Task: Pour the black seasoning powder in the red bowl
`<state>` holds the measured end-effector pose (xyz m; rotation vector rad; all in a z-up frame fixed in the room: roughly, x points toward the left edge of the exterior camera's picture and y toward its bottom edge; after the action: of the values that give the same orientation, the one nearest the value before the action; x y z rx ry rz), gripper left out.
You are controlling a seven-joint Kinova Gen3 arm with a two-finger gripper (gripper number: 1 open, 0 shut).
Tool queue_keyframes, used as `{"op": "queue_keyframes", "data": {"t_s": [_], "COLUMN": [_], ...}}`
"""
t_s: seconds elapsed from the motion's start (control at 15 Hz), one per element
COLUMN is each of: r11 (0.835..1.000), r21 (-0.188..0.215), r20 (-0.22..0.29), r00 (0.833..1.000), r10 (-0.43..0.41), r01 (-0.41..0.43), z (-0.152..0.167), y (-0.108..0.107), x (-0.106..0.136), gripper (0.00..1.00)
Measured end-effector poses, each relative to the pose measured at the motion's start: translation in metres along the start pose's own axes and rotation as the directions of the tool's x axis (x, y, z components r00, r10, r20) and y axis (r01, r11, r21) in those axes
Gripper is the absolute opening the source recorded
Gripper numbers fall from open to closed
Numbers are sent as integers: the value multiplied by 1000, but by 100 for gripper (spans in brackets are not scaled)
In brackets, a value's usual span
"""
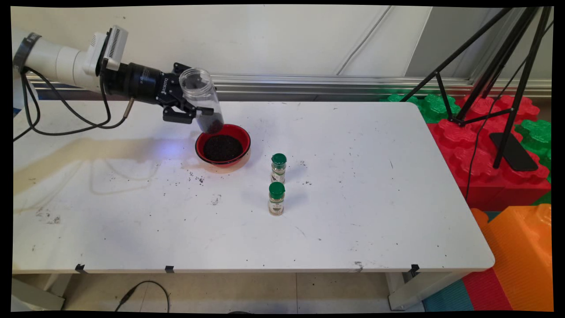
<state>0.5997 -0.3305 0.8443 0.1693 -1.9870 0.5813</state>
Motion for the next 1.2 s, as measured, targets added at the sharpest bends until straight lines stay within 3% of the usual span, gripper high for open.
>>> {"op": "queue_keyframes", "data": {"t_s": [0.8,1.2], "r11": [994,983], "r21": [74,118], "r20": [68,130], "r00": [995,984], "r10": [70,126], "r01": [-75,-141], "z": [-7,-3], "y": [-29,-48], "x": [-17,-29], "gripper": [0,0]}}
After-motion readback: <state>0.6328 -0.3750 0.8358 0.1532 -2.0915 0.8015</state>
